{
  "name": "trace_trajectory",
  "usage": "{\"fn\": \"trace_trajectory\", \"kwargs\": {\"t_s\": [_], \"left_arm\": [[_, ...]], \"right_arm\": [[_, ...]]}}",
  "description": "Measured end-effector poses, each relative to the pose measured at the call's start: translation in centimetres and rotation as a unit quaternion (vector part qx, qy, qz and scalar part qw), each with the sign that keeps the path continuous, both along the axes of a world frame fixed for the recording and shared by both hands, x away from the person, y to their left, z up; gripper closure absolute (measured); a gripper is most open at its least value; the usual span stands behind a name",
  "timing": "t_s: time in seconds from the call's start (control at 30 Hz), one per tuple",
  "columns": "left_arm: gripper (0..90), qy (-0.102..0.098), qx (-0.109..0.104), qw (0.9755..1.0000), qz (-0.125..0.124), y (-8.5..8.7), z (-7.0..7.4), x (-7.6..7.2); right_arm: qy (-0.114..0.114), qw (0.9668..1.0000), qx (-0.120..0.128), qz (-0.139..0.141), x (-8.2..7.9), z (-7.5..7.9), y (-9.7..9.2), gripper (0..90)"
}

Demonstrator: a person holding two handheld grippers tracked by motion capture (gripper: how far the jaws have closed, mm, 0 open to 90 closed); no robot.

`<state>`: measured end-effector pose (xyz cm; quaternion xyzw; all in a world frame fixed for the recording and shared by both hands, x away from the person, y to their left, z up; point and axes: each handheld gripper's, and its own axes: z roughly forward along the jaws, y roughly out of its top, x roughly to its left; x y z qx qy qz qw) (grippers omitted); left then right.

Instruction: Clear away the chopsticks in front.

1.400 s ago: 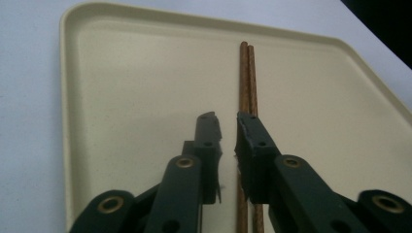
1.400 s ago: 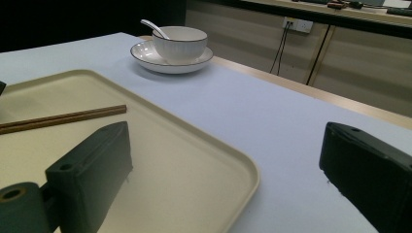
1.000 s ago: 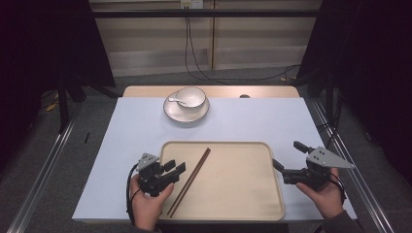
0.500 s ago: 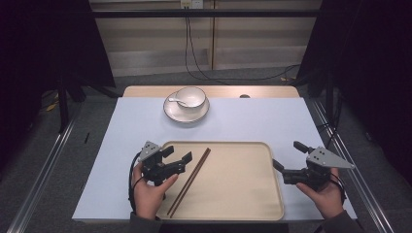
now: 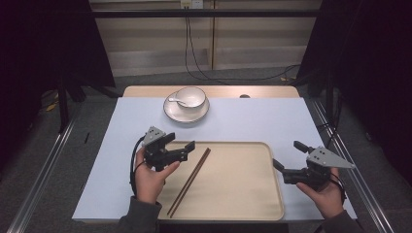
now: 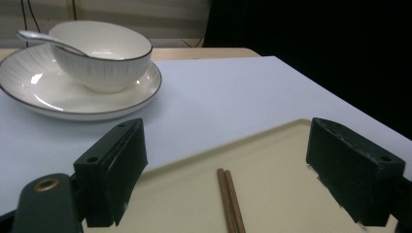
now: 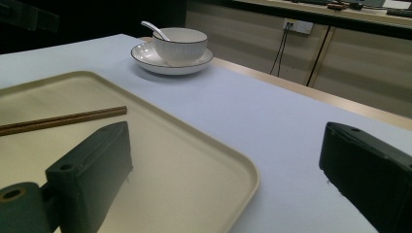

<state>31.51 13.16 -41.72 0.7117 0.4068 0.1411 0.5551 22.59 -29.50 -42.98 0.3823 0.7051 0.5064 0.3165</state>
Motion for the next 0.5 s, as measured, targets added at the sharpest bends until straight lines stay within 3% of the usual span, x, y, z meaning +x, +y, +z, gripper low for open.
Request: {"fn": "trace_trajectory", "kwargs": {"t_s": [0.1,0.3,0.33,0.5], "left_arm": [[14.0,-0.008,0.014,0.9999,-0.001,0.1,0.8,0.4],[13.9,-0.009,0.014,0.9998,0.003,0.8,1.7,1.0],[13.9,-0.010,0.025,0.9996,0.004,1.0,1.9,1.1],[13.5,-0.011,0.033,0.9994,0.003,2.1,2.3,1.5]], "right_arm": [[-0.001,1.0000,0.001,0.003,0.0,0.0,0.0,4.5],[-0.002,1.0000,0.000,0.002,0.1,0.0,0.0,4.4],[-0.002,1.0000,-0.001,0.001,0.1,0.0,0.0,4.4],[-0.002,1.0000,0.000,-0.001,0.1,0.0,0.1,4.4]]}}
